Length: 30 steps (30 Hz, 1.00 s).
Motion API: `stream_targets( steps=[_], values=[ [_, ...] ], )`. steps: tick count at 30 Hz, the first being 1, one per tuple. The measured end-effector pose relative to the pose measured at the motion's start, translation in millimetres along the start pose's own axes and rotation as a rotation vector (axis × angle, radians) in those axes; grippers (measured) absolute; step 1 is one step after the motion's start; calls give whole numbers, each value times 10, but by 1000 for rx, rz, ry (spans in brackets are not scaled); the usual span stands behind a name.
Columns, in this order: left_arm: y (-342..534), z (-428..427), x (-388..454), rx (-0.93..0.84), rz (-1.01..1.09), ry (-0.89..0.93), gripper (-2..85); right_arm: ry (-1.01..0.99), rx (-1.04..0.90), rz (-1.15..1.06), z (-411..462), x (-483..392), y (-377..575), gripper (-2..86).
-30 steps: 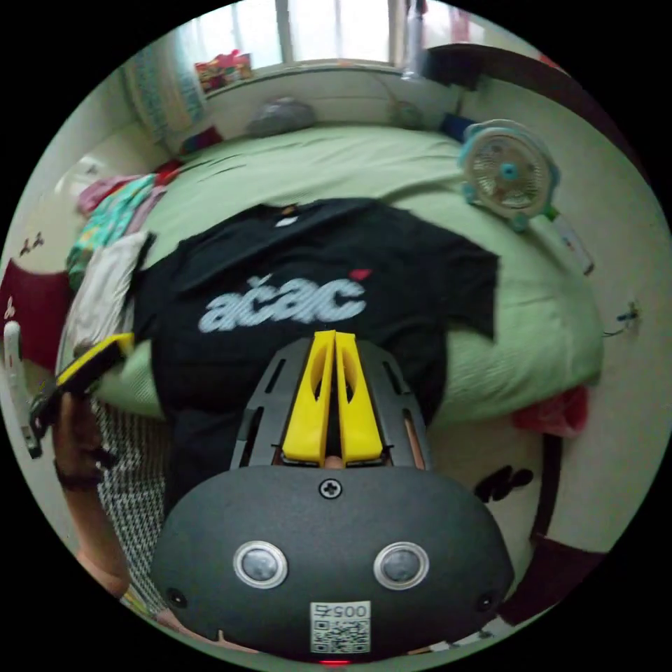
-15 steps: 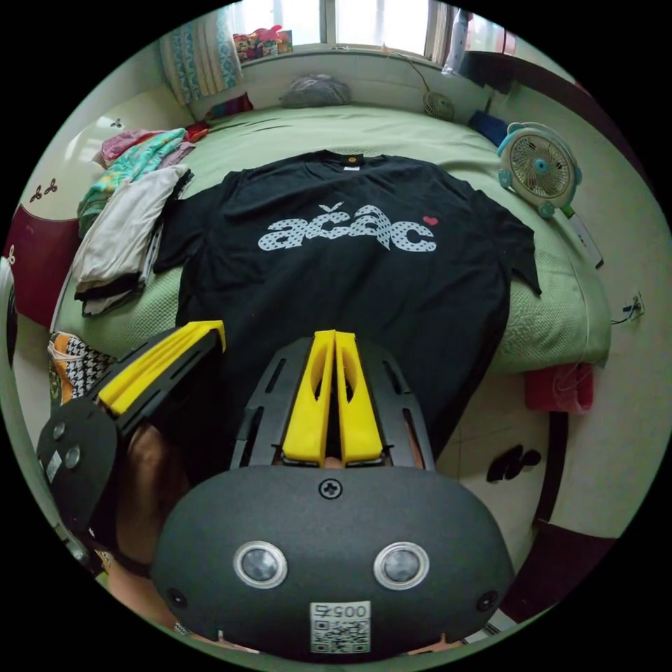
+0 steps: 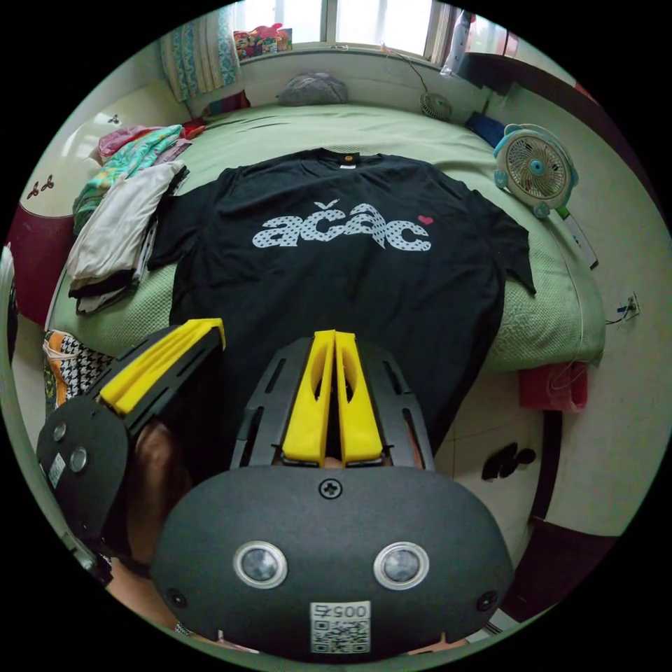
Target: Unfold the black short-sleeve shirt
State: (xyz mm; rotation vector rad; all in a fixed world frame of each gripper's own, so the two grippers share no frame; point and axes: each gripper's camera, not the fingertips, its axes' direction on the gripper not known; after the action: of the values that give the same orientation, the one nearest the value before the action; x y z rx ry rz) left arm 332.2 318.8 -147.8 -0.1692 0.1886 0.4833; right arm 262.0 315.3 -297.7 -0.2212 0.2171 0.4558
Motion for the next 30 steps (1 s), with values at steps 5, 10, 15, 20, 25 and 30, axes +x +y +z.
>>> stream_targets(
  steps=[5, 10, 15, 20, 25, 30],
  values=[
    [82, -24, 80, -5, -4, 6, -7, 0, -3, -1, 15, -90, 75, -10],
    [168, -62, 192, -3, 2, -9, -7, 3, 0, 1, 20, -164, 136, -10],
    [242, -97, 284, 4, 6, -18, -7, 6, 1, -1, 24, -229, 191, -10],
    [297, -117, 361, 3, 3, -25, -7, 7, -8, -3, 40, -290, 241, -10],
    [341, -123, 437, -4, -4, -41, -7, 2, -12, -3, 50, -332, 280, -10],
    [366, -117, 496, -17, -1, -42, -7, 0, -23, -11, 68, -377, 301, -10]
  ],
)
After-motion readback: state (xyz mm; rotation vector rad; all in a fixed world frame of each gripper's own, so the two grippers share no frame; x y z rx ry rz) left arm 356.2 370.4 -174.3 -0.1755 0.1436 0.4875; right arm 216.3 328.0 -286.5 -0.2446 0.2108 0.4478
